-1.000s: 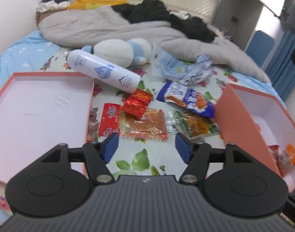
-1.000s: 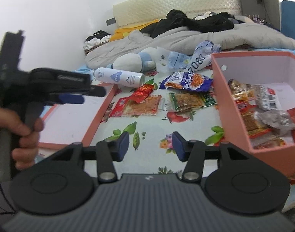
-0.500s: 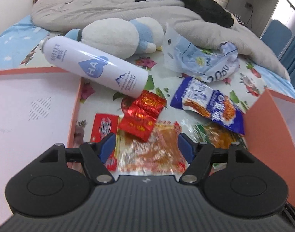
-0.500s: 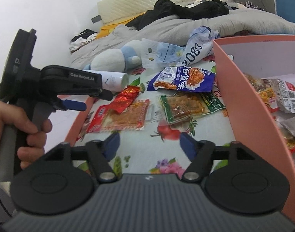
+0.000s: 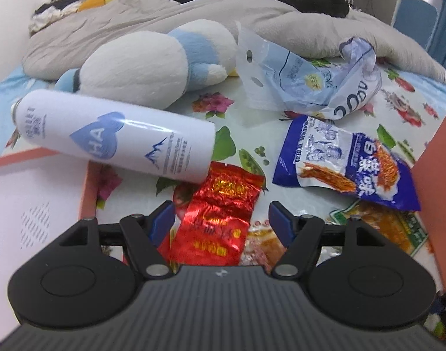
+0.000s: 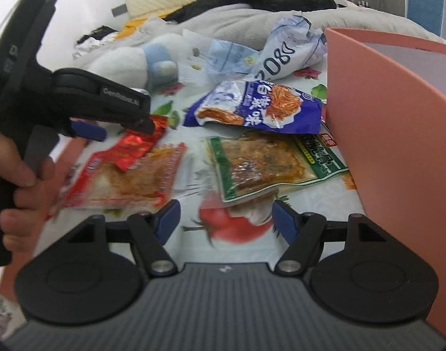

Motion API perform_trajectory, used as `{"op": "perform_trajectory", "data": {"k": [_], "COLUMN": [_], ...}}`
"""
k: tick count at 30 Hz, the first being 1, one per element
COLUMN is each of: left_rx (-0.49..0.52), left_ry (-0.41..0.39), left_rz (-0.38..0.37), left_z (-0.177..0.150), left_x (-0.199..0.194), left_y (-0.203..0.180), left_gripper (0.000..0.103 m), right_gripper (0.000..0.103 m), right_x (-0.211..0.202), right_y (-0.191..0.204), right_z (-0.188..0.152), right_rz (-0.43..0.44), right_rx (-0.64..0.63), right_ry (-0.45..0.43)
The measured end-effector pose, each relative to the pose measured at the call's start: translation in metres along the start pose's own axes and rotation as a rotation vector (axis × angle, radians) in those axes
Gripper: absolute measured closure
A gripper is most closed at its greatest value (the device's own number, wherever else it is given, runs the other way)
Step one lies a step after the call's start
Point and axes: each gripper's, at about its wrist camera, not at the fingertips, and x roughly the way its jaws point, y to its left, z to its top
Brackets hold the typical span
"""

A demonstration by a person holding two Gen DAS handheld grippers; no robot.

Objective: Organize snacks
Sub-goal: 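Reach the left gripper to the red gold-foil packet and grasp it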

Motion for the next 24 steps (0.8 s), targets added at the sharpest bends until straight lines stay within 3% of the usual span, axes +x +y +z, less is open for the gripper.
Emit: {"op": "perform_trajectory", "data": {"k": [8,9,12,16,17,24], "left_rx": [0.007,0.004,0.015,0.028,0.025,0.018], "left_ry": [0.005,0.005,-0.017,-0.019,-0.016,-0.017], "left_rz": [0.006,-0.009,-0.003,-0.006,-0.009,-0.028], "left_z": [0.0,-0.001,-0.003,-0.005,-0.006,-0.018], "left_x": [0.025,0.027,0.028,0.023,0.021,-0.003], "left_y": [0.0,0.0,-0.002,-0.005,-0.005,-0.007], "left_gripper": [0.032,0.038,0.041,0.044,0.044,0.044], "right_gripper": [0.037,0.044,0.067,0.086,0.1,0.101], "right_x": [0.012,0.012,0.01,0.005,0.004,-0.016], "right_y": [0.005,0.006,0.009,0.011,0.012,0.013], "right_z": [0.003,0.003,0.002,0.0,-0.001,-0.008], "right_rz": [-0.05,-0.049,-0.045,-0.029,-0.026,-0.015], "right_rx": [-0.037,-0.043,-0.03,-0.015,-0.013,-0.024], "right_ry": [-0.025,-0.027,-0.03,-0.031,-0.023,-0.03]}}
